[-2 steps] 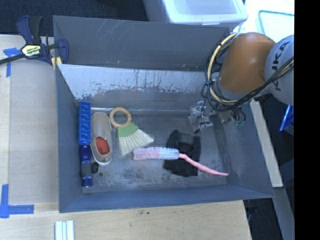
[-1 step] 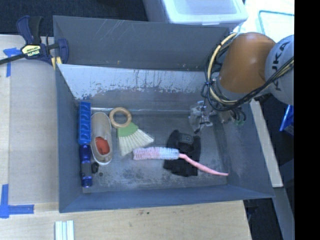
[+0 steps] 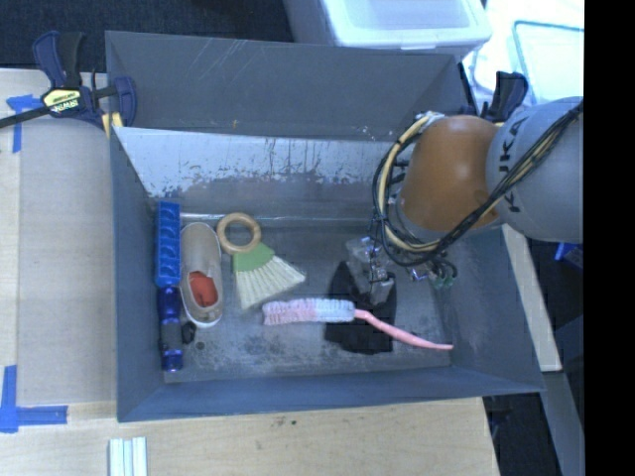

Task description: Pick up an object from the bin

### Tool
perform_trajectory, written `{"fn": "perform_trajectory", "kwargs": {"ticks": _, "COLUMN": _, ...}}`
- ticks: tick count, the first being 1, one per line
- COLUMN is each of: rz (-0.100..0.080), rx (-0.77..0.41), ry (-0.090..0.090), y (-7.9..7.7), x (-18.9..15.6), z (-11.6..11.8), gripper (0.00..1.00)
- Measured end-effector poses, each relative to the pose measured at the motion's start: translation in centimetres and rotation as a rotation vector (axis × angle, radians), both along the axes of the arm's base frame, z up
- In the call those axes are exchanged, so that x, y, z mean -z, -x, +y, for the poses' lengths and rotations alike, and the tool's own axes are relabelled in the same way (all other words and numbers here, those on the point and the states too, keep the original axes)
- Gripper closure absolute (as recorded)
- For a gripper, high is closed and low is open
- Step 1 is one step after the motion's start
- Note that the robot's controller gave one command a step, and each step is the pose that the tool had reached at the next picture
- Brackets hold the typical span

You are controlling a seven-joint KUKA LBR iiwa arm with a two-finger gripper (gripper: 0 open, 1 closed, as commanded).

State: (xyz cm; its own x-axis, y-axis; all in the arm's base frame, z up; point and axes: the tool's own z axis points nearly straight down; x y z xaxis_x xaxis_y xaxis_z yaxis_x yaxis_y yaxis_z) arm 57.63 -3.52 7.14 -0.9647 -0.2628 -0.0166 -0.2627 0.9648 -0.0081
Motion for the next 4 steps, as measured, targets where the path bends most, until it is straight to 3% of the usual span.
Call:
{"fn": "perform_trajectory", "kwargs": {"ticks": 1, "rz": -0.002, "rx": 0.093, "ry": -0.001, "y": 0.3, "x": 0.0, "z": 0.4, "gripper": 0.0}}
{"fn": "perform_trajectory", "kwargs": {"ticks": 2, "rz": -0.002, "rx": 0.093, "ry": -0.001, "y": 0.3, "x": 0.0, "z": 0.5, "gripper": 0.0}}
{"fn": "perform_trajectory", "kwargs": {"ticks": 3, "rz": -0.002, "rx": 0.085, "ry": -0.001, "y": 0.3, "x": 0.0, "z": 2.2, "gripper": 0.0}}
{"fn": "perform_trajectory", "kwargs": {"ticks": 4, "rz": -0.01, "rx": 0.118, "ry": -0.002, "y": -0.5, "x": -0.1, "z": 2.3, "gripper": 1.0}}
